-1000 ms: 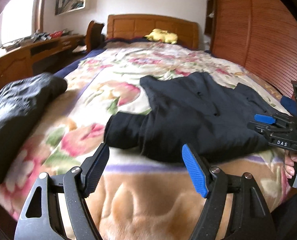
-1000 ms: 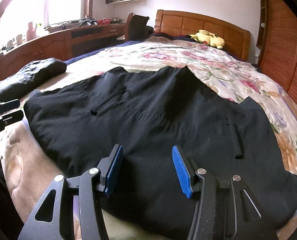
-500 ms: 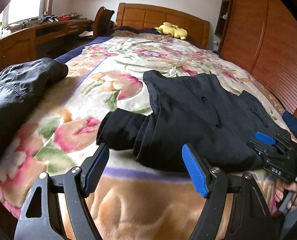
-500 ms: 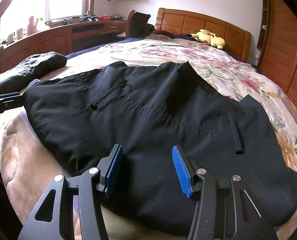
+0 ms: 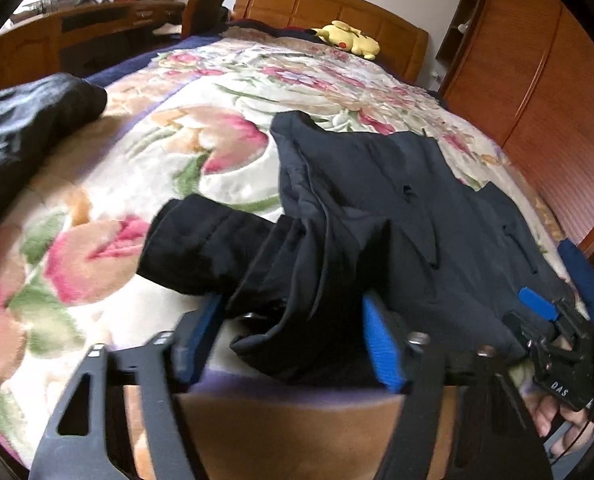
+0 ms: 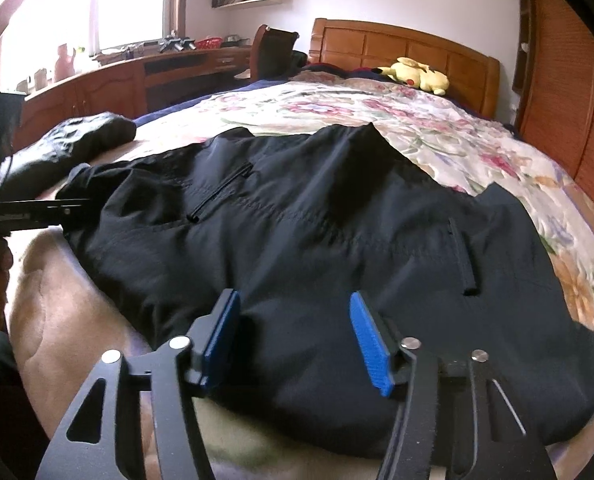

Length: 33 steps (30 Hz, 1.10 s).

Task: Fold large clothes
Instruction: 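Grasp the folded coat edge with the left tool and lift it toward the right tool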

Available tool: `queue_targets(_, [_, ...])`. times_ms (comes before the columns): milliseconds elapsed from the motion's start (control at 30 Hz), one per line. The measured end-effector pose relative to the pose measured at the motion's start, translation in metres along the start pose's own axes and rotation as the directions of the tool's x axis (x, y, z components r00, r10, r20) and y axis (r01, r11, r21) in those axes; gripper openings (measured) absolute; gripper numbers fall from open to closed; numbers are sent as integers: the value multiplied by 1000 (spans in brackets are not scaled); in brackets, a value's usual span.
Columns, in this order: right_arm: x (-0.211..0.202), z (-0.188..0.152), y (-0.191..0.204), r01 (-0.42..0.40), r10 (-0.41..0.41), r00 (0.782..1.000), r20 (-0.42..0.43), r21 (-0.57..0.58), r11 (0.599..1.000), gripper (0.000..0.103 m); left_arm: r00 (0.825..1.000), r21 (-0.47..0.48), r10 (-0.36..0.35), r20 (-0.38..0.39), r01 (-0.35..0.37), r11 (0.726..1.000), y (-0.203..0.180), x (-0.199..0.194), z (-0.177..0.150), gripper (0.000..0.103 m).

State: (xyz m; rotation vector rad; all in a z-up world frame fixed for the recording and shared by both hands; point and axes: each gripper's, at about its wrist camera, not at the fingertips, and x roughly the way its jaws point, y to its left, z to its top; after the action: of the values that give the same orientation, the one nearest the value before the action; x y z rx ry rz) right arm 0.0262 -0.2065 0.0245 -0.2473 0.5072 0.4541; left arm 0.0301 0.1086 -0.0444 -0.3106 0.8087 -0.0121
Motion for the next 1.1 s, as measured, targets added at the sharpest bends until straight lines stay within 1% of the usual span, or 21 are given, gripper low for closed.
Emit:
queue_targets(33, [-2, -1, -3, -9, 9, 1000, 0, 8, 1000, 66, 1000, -1, -6, 0, 6, 1000, -1, -1, 1, 46])
queue_targets(67, [-5, -1, -6, -15, 15, 1000, 0, 12, 1000, 67, 1000, 6, -10, 11, 10, 1000, -5, -4, 3, 42])
queue_targets(100, [-8, -2, -9, -19, 19, 1000, 0, 14, 1000, 68, 1000, 16, -13, 19, 12, 1000, -8, -8, 4, 33])
queue_targets(133, [-12, -4, -13, -20, 20, 1000, 0, 15, 1000, 68, 999, 29, -10, 34, 9, 1000, -13, -13, 5, 30])
queue_targets(200, [-19, -6, -21, -23, 23, 1000, -3, 21, 1000, 68, 997, 60, 11, 78, -16, 998, -27, -27, 11, 29])
queue_targets(267, [-26, -8, -31, -19, 19, 1000, -2, 37, 999, 68, 990, 105, 26, 139, -41, 994, -49, -46, 20, 28])
queue_targets(367, [-39, -10, -47, 4, -5, 1000, 5, 70, 998, 68, 981, 162, 17, 195, -50, 986, -80, -66, 34, 25])
queue_targets(433, [-47, -11, -60, 30, -31, 999, 12, 98, 995, 68, 976, 201, 6, 219, -52, 978, -100, -76, 41, 23])
queue_targets(600, [-68, -16, -95, 46, -55, 998, 43, 191, 981, 68, 965, 312, -27, 262, -58, 948, -157, -88, 52, 20])
queue_targets(700, [-79, -23, -108, 76, -91, 994, 57, 217, 973, 68, 961, 389, -67, 268, -45, 920, -192, -86, 53, 19])
queue_targets(733, [-83, -26, -113, 86, -100, 993, 55, 223, 971, 68, 960, 415, -82, 268, -38, 909, -204, -84, 53, 18])
queue_targets(767, [-86, -30, -115, 99, -113, 992, 51, 227, 969, 68, 958, 450, -103, 266, -29, 892, -220, -83, 53, 18])
queue_targets(833, [-90, -38, -122, 133, -145, 989, 35, 235, 963, 68, 957, 492, -131, 259, -14, 870, -241, -80, 51, 18])
queue_targets(1000, [-104, -61, -135, 199, -204, 979, -5, 248, 948, 68, 955, 587, -210, 210, 49, 808, -298, -65, 41, 17])
queue_targets(1100, [-114, -67, -140, 216, -222, 975, -5, 259, 941, 68, 956, 631, -250, 156, 98, 770, -326, -54, 28, 17])
